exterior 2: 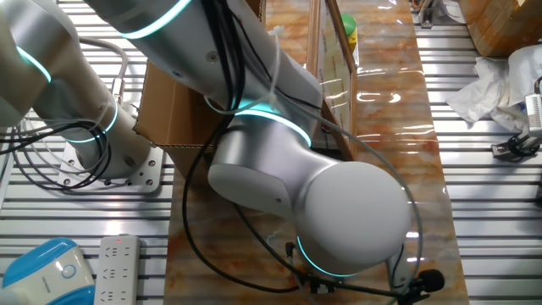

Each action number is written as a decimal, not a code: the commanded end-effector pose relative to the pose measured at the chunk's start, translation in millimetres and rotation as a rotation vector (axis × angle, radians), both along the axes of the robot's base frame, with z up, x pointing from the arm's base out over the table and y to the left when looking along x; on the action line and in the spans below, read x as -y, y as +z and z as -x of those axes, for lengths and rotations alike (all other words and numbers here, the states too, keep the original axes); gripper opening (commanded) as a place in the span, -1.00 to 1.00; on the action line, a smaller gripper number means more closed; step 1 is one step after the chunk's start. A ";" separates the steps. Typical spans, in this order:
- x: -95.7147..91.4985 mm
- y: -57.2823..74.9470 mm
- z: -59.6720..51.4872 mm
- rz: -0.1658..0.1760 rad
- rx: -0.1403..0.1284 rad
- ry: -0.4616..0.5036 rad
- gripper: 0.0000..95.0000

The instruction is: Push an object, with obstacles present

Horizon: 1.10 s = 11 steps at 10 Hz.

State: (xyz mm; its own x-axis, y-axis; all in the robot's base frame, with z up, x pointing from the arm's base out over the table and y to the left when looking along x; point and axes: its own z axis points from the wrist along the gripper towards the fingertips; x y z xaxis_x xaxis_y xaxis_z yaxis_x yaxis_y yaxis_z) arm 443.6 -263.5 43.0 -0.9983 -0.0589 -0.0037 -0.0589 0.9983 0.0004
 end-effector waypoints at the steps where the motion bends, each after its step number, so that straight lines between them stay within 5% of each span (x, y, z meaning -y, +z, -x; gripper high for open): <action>1: -0.5 -0.7 -2.4 0.003 -0.003 0.003 -1.00; 11: -0.3 -3.3 -4.4 0.023 -0.012 -0.006 -1.00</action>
State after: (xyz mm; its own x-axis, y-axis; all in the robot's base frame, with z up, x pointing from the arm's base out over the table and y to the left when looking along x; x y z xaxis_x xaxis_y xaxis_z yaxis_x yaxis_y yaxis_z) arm 447.9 -262.7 40.1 -0.9986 -0.0521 0.0129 -0.0524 0.9983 -0.0239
